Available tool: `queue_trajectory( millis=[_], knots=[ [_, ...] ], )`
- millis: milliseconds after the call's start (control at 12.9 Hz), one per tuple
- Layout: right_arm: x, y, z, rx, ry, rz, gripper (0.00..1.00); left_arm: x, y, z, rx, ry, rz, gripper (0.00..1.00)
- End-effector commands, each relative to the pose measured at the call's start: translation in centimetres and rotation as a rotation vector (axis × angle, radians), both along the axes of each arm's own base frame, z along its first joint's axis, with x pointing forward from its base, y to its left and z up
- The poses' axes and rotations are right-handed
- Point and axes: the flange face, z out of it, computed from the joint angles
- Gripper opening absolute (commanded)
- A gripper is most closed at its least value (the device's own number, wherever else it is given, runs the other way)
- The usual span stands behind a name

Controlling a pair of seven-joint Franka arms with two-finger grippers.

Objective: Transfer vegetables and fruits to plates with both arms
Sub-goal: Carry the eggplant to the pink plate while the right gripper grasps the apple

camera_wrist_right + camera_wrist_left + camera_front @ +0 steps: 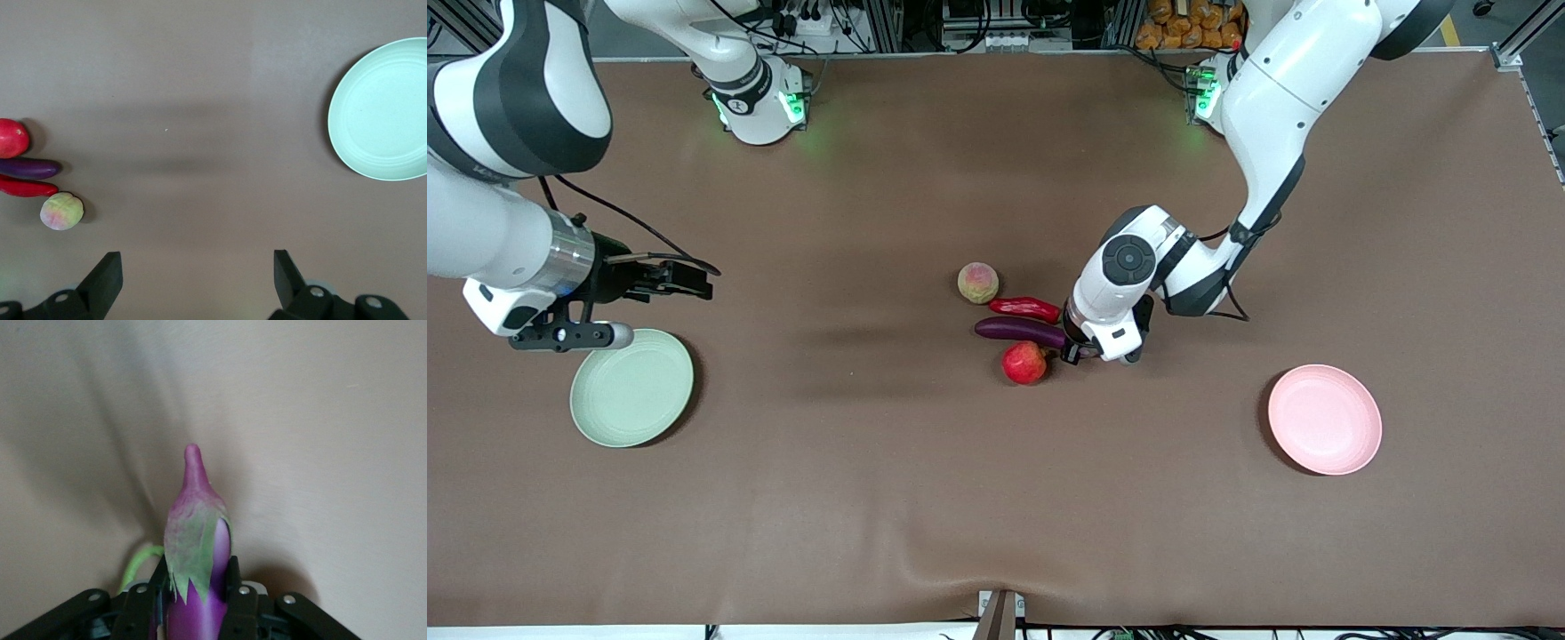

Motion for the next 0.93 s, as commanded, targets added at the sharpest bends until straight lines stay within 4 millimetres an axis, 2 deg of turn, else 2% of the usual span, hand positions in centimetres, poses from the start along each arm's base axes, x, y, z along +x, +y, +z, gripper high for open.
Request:
queue_trajectory(
  millis=[0, 78, 155, 233, 311, 466, 621, 699, 854],
  knots=[
    [-1.2, 3.3, 1.5, 0.003, -0.001, -0.024, 1.0, 0.5, 0.7, 8.4, 0.065, -0.074, -0.005, 0.0],
    [-1.8, 6.0, 1.6, 0.024, 0.01, -0.033, 1.0, 0.8, 1.0, 11.5, 0.091, -0.083, -0.024, 0.0],
    [-2.6, 10.3, 1.3, 0.022, 0.01, -0.037, 1.0, 1.3, 1.7, 14.3, 0.111, -0.083, -0.053, 0.0],
    [-3.4, 14.9, 0.7, 0.009, -0.015, -0.051, 1.0, 2.5, 3.2, 16.3, 0.121, -0.066, -0.079, 0.0],
    [-3.7, 19.3, -1.8, 0.001, -0.024, -0.096, 1.0, 3.7, 5.0, 18.2, 0.123, -0.048, -0.124, 0.0],
    [-4.5, 26.7, -6.1, 0.005, -0.053, -0.148, 1.0, 6.4, 10.5, 20.7, 0.117, -0.016, -0.224, 0.0],
    [-5.9, 32.9, -11.0, 0.0, -0.067, -0.189, 1.0, 8.4, 16.5, 20.9, 0.127, 0.004, -0.353, 0.0],
    [-5.7, 34.1, -13.0, -0.027, -0.067, -0.206, 1.0, 9.1, 19.0, 20.7, 0.127, 0.01, -0.409, 0.0],
    [-4.5, 35.4, -15.6, -0.059, -0.059, -0.27, 1.0, 10.7, 25.3, 19.2, 0.121, 0.024, -0.518, 0.0]
  ],
)
